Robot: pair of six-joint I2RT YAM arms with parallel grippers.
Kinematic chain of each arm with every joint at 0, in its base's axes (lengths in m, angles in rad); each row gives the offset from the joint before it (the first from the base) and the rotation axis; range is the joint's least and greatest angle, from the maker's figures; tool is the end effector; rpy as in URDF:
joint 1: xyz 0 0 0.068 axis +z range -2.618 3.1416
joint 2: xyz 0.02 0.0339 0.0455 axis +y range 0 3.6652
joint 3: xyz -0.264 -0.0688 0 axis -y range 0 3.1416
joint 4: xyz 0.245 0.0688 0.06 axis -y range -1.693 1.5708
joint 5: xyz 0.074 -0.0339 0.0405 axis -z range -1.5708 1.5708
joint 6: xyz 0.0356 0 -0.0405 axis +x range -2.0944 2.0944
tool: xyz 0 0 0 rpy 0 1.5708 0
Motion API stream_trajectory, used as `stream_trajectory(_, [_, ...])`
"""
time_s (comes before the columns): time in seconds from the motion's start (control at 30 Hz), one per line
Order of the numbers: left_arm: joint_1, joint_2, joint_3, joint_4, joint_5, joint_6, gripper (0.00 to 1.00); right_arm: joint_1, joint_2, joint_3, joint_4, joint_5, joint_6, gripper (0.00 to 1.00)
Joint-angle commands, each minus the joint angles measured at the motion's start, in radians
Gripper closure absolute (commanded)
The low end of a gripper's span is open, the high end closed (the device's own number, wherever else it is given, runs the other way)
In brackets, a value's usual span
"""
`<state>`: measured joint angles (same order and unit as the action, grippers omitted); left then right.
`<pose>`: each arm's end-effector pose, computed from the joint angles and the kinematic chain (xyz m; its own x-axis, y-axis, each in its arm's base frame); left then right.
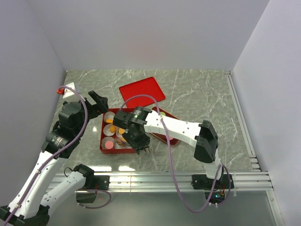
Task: Pack the cookies
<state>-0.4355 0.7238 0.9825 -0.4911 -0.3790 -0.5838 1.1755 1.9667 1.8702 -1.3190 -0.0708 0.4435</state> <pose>0.1396 -0.0504 0.3844 -0.2103 -0.4669 -0.8589 -0.0605 0.8831 -0.4653 0.1472 0.3594 0.2850 -0.7405 -0.6631 -0.1097 -0.6721 0.7291 0.1295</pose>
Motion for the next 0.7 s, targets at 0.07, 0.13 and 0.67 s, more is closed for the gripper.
stream_trajectory(0.07, [0.0,-0.009,0.018,0.025,0.017,0.004,0.01,0.003,0.014,0.053,0.003,0.035,-0.015,0.66])
stream_trajectory(0.13, [0.0,-0.009,0.016,0.023,0.015,0.004,0.01,0.003,0.021,0.064,-0.003,0.037,-0.019,0.65])
stream_trajectory(0.67, [0.0,0.003,0.013,0.039,0.019,0.01,0.01,0.004,0.04,0.152,-0.057,0.052,-0.023,0.49])
